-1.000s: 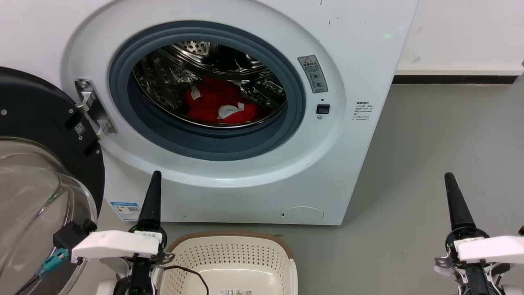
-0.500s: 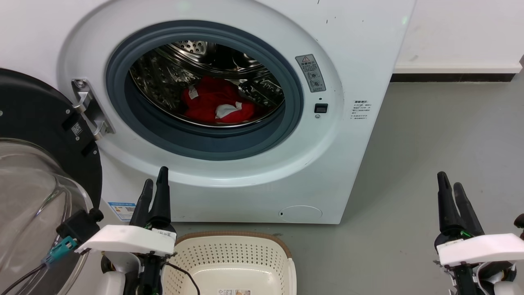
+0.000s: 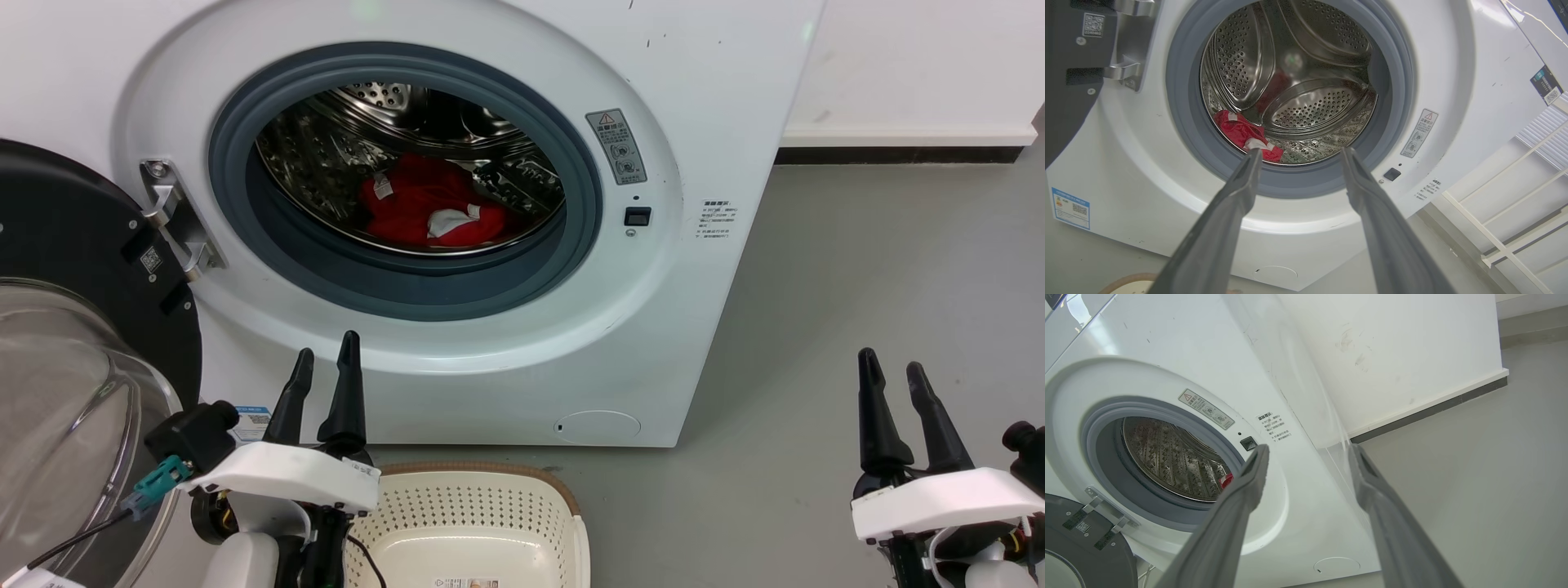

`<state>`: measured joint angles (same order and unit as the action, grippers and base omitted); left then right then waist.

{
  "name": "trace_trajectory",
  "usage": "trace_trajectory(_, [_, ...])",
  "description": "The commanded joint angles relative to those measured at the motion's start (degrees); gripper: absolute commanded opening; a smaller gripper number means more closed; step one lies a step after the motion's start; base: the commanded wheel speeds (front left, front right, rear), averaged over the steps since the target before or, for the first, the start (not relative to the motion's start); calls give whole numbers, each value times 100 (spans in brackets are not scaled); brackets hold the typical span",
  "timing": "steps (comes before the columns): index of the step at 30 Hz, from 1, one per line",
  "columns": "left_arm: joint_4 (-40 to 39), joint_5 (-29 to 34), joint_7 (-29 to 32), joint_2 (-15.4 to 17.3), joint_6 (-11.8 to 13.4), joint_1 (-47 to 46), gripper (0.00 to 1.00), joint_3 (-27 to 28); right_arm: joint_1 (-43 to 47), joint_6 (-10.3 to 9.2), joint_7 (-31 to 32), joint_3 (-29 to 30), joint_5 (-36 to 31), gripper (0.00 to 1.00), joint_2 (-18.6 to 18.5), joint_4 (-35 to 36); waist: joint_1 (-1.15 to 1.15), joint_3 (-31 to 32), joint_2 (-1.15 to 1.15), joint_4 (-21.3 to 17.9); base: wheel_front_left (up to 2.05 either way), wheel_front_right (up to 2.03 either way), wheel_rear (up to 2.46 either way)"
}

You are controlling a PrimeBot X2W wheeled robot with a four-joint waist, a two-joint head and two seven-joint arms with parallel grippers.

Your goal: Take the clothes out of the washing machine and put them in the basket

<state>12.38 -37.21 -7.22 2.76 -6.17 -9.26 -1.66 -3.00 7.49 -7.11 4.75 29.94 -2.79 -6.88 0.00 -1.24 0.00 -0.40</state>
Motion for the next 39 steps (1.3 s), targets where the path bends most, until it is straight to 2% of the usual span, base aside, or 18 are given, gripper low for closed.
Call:
trace_trajectory(1, [-44, 157, -47, 16, 11, -127, 100, -28, -12, 1, -61, -10, -149, 100, -18, 46, 0, 2, 0, 2, 0, 0, 0])
trace_trajectory(17, [67, 1321, -297, 17, 80, -209, 100, -155, 30, 1, -309, -76, -1312, 100, -18, -26, 0, -37, 0, 10, 0, 0, 0])
trace_trajectory(39, [198, 2588, -575, 17, 115, -292, 100, -208, 85, 0, -584, -102, -2457, 100, -17, -85, 0, -63, 0, 36, 0, 0, 0])
